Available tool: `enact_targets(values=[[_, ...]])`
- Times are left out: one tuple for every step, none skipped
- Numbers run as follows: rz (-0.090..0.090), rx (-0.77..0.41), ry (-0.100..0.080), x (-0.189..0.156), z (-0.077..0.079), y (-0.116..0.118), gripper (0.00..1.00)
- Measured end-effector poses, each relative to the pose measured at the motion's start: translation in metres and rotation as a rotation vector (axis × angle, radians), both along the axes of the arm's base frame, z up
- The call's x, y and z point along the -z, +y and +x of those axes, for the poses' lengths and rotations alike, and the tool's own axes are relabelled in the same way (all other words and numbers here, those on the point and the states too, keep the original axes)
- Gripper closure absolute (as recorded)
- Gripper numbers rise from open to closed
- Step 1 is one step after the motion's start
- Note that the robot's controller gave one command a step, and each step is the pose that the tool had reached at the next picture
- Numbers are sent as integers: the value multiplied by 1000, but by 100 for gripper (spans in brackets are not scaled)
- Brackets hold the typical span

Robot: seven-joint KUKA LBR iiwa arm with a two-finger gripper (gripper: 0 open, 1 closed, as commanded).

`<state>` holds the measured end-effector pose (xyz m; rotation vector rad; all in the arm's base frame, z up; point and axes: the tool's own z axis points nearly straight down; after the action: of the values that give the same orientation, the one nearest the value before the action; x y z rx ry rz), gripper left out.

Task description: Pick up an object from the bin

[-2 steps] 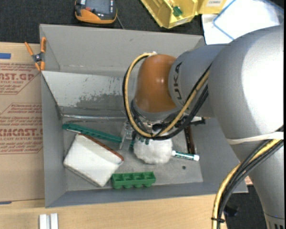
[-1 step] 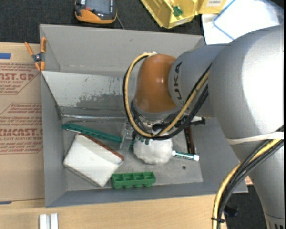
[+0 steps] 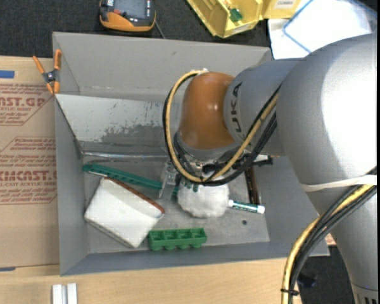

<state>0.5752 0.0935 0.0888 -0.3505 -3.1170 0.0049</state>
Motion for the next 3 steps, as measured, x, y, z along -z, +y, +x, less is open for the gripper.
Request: enact_targets(values=[[0, 0, 0, 0, 0, 0, 100], [0, 0, 0, 0, 0, 0, 100], [0, 0, 0, 0, 0, 0, 100]])
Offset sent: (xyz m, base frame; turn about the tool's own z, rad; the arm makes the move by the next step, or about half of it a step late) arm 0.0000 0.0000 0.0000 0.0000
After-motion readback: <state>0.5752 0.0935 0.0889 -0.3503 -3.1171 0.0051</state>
